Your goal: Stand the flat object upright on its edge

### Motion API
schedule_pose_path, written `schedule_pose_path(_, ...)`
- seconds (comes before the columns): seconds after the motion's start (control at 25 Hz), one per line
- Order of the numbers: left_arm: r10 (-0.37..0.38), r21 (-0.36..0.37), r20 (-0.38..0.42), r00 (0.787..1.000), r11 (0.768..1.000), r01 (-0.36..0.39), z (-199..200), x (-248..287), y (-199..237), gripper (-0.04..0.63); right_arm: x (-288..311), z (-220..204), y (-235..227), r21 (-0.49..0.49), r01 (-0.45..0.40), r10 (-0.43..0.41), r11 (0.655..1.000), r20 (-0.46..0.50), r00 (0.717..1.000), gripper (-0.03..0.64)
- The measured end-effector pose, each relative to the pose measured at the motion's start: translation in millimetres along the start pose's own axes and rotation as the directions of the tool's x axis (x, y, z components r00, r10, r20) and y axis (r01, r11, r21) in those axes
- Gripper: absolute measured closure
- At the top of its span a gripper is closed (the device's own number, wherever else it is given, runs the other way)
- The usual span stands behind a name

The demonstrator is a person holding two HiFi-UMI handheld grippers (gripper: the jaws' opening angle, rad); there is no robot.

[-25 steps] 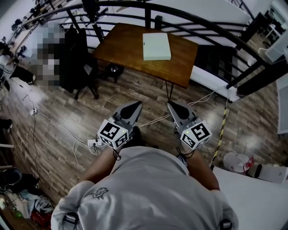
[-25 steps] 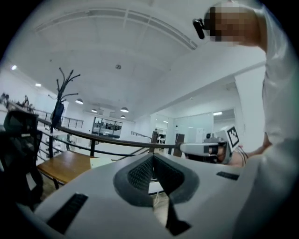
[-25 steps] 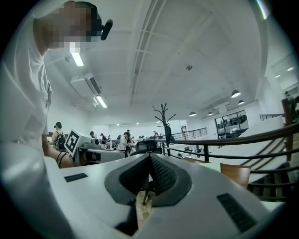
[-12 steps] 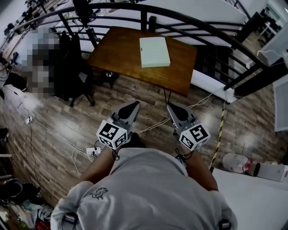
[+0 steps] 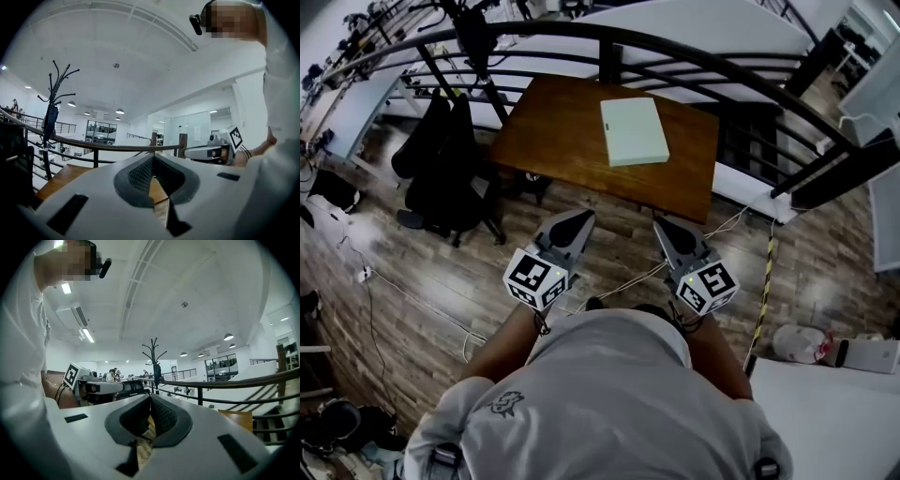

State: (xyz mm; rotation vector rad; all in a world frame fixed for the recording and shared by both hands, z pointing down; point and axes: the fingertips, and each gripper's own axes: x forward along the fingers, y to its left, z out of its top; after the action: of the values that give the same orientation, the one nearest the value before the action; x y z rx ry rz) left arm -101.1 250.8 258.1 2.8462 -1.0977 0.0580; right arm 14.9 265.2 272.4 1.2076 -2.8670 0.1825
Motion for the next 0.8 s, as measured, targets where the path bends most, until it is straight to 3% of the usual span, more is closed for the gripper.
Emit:
schedule_pose_path(0.36, 0.032, -0.02, 0.008, 0.999, 0.999, -0.032, 1.4, 1.7, 48.2, 0.581, 43.1, -6.2, -5.3, 0.011, -0.017, 0.017, 1.0, -0.023, 1.0, 0.584)
schedule_pose_path(0.8, 0.057, -0.013, -0.014, 0.998, 0.998, -0.057, 0.4, 29.4, 74.5, 0.581, 76.2, -1.5, -39.7, 0.015, -0.061, 0.061, 0.998, -0.031, 0.998, 0.583)
